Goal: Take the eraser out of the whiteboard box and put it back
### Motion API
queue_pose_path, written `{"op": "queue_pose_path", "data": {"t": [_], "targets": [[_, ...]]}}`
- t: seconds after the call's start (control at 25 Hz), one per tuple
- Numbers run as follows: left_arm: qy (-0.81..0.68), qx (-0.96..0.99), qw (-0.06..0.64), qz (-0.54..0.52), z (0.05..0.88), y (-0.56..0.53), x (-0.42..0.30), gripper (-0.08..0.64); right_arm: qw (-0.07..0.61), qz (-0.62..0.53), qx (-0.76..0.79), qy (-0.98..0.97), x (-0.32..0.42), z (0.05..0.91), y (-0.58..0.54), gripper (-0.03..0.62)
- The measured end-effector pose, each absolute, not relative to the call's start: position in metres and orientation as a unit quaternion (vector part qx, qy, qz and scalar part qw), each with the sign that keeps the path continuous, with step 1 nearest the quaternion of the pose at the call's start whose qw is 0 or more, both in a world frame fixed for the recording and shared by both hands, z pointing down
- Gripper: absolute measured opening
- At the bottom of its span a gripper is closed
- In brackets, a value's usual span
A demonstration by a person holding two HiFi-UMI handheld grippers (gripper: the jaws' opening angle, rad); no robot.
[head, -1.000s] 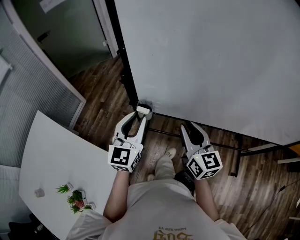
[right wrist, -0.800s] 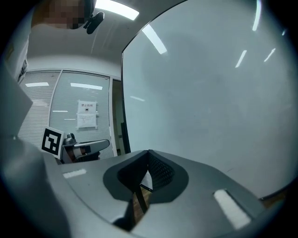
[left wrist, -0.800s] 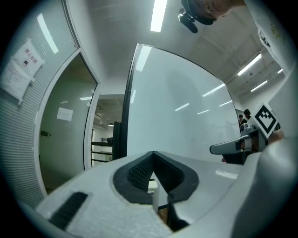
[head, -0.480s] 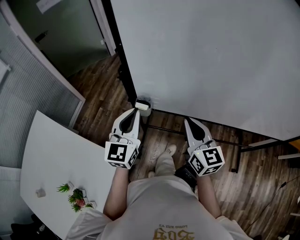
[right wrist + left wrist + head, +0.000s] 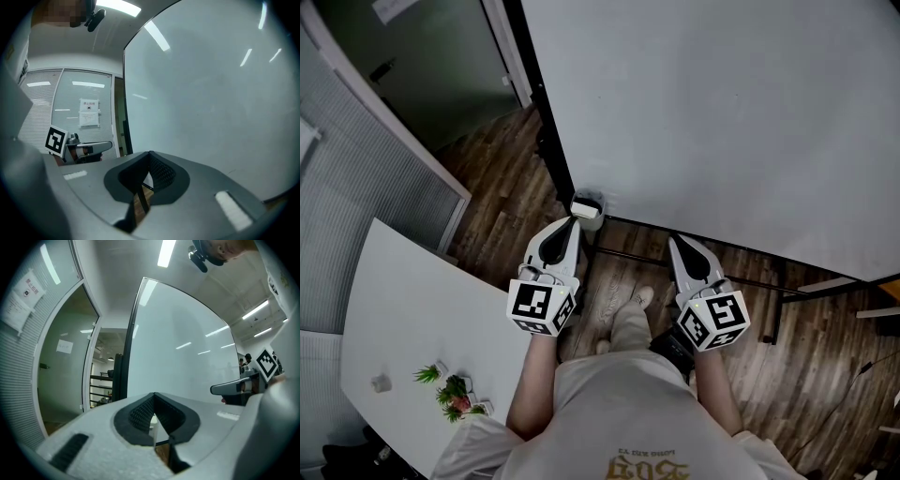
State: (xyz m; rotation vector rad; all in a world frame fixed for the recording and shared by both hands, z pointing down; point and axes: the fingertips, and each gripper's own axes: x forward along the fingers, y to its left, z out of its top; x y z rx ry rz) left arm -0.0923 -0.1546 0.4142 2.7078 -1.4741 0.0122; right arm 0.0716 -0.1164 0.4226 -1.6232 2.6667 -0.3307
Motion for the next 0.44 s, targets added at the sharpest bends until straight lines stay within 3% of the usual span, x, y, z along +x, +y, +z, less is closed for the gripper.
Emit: {"op": "queue_pose_path", "data": {"t": [0.44], "targets": [[-0.487,0.873,0.036,0.005,0.4193,-0.1607,-0.0980,-0.002,0.000,-0.107,-0.517,0.849,0.0708,0.4242,-0.1181,0.011]]}}
